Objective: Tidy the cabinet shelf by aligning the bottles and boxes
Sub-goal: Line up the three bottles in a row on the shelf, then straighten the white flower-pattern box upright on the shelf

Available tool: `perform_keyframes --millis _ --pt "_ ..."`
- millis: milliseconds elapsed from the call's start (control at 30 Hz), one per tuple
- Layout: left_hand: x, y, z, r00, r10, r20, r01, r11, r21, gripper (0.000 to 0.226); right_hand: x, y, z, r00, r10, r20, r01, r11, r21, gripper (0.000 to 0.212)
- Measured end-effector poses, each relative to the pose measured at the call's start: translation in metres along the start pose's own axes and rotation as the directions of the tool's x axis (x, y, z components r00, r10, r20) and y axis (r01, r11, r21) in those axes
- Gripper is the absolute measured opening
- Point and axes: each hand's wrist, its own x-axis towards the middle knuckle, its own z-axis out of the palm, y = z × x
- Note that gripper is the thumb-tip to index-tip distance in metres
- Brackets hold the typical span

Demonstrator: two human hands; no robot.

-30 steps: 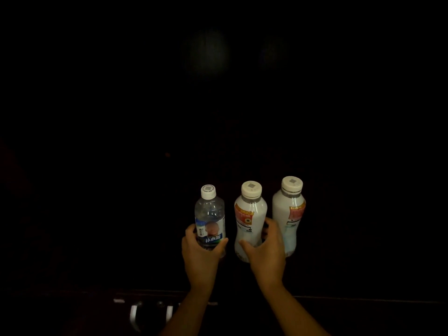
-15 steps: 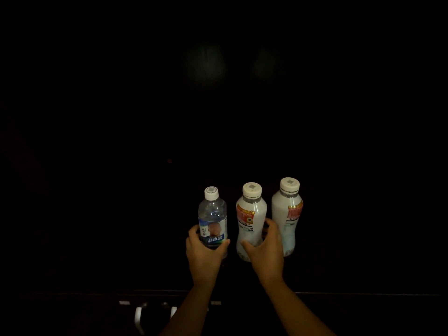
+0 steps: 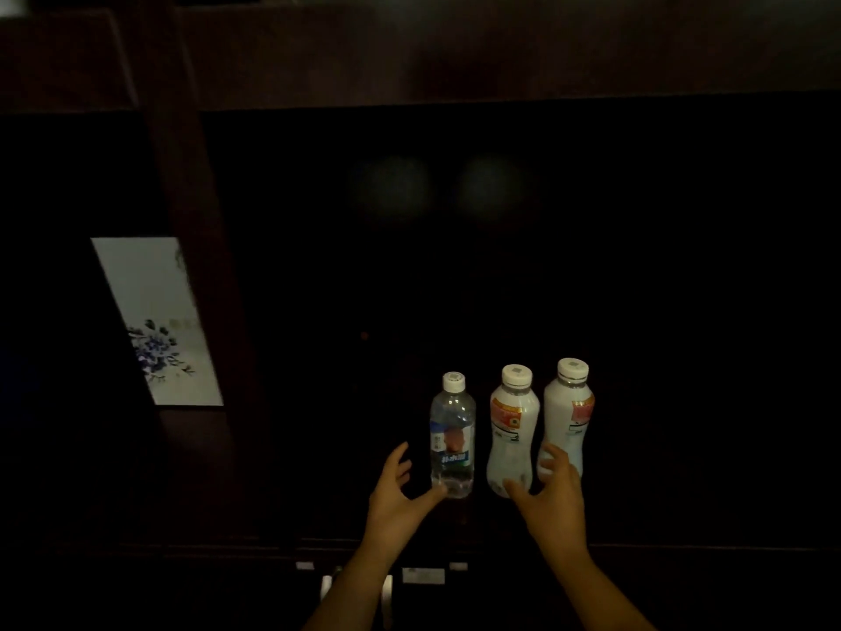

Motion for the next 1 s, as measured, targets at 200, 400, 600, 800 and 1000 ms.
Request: perform_keyframes --millis 200,400,600,800,1000 --pt "-0.049 -0.019 -0.102 0.984 0.040 0.175 -0.055 0.995 0.082 0.085 -0.080 -0.047 0.044 0.981 -0.168 0.098 0.177 0.980 -0.090 0.059" --pt "-0.084 -0.046 -0.261 0.979 0.111 0.169 -0.165 0.921 0.353 0.077 -0.166 -0.116 0.126 0.929 -0.276 0.246 0.323 0.929 -0.179 0.053" --pt "-0.092 -0.020 -0.383 0.973 0.166 0.162 -0.232 0.720 0.654 0.071 -0.207 -0.189 0.192 0.858 -0.394 0.330 0.484 0.836 -0.259 0.051" --pt "-0.070 0.013 -0.448 0.981 0.196 0.002 -0.154 0.764 0.627 0.067 -0.198 -0.244 0.248 0.833 -0.466 0.298 0.547 0.772 -0.324 0.058" --pt "-0.014 0.017 -0.476 0.977 0.204 -0.064 -0.129 0.799 0.587 0.066 -0.149 -0.259 0.300 0.839 -0.474 0.266 0.543 0.758 -0.362 0.061"
